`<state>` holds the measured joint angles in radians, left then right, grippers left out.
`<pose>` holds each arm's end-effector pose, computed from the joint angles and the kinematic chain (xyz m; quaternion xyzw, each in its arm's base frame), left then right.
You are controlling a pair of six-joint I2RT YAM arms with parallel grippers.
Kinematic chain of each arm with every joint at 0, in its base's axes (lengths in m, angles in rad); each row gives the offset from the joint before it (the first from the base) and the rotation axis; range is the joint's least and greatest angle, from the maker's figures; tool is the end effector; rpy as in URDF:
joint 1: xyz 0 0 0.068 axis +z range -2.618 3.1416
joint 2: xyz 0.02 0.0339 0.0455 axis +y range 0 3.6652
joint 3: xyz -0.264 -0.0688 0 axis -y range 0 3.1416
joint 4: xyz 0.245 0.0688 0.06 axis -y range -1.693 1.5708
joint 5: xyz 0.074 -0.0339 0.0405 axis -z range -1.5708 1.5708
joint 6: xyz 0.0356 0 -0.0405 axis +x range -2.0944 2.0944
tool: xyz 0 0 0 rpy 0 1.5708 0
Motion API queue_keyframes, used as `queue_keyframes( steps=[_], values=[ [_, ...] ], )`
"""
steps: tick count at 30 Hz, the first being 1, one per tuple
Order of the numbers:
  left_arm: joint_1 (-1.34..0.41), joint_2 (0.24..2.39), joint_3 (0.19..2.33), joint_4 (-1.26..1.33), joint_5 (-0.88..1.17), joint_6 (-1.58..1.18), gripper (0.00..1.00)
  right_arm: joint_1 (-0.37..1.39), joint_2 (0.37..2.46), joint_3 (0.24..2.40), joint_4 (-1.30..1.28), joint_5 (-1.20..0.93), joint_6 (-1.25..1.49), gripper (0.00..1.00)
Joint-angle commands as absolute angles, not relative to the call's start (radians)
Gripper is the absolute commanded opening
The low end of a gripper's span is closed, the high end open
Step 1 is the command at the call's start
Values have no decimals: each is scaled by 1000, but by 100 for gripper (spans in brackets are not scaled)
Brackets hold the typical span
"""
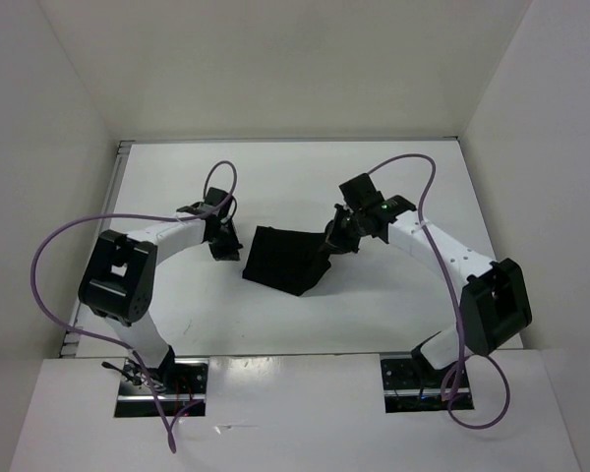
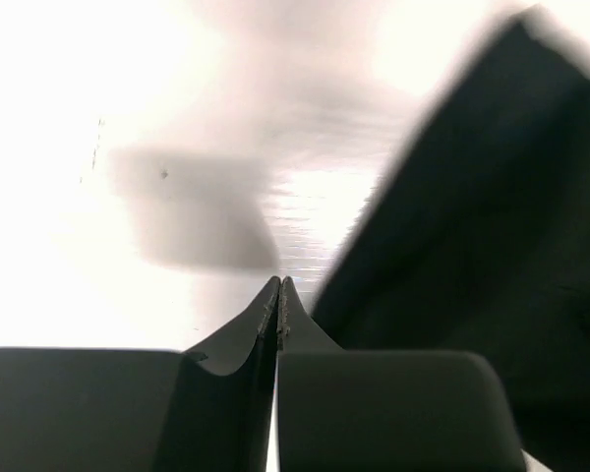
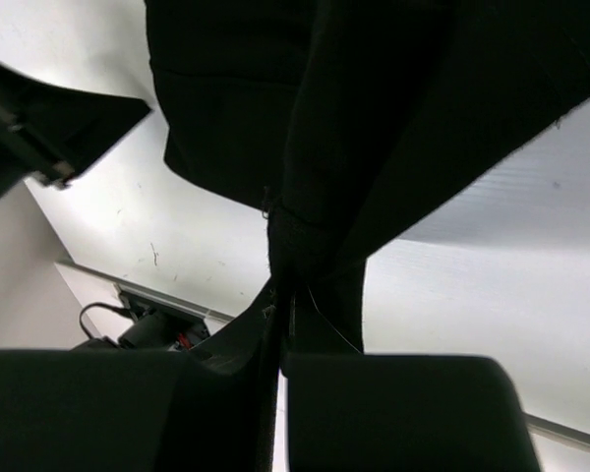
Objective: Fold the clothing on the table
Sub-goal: Fold the skirt
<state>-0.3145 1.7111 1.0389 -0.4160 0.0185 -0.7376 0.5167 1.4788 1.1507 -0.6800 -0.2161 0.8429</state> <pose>0.3201 -0.1048 0.1722 -0.2017 0.9498 -0.1278 0.2021 0.2614 0.1573 0.2622 0.1255 0.9473 0.2541 0.1495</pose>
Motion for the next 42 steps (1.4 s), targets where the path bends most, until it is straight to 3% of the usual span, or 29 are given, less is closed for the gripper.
queue_keyframes(
  steps=[1, 33, 37, 39, 42],
  values=[
    [-311, 1743, 994, -394, 11, -762, 1, 554, 1514, 1226, -638, -244, 819, 0],
    [-342, 1652, 911, -345, 101, -822, 0, 722, 2052, 1675, -566, -396, 799, 1],
    [-342, 1641, 911, -356, 89, -822, 0, 732, 2098, 1707, -566, -445, 799, 8],
    [-342, 1641, 922, -368, 66, -822, 0, 742, 2109, 1707, -525, -488, 799, 29],
    [-307, 1576, 972, -419, 23, -822, 4, 742, 2088, 1662, -395, -609, 842, 38]
  ],
)
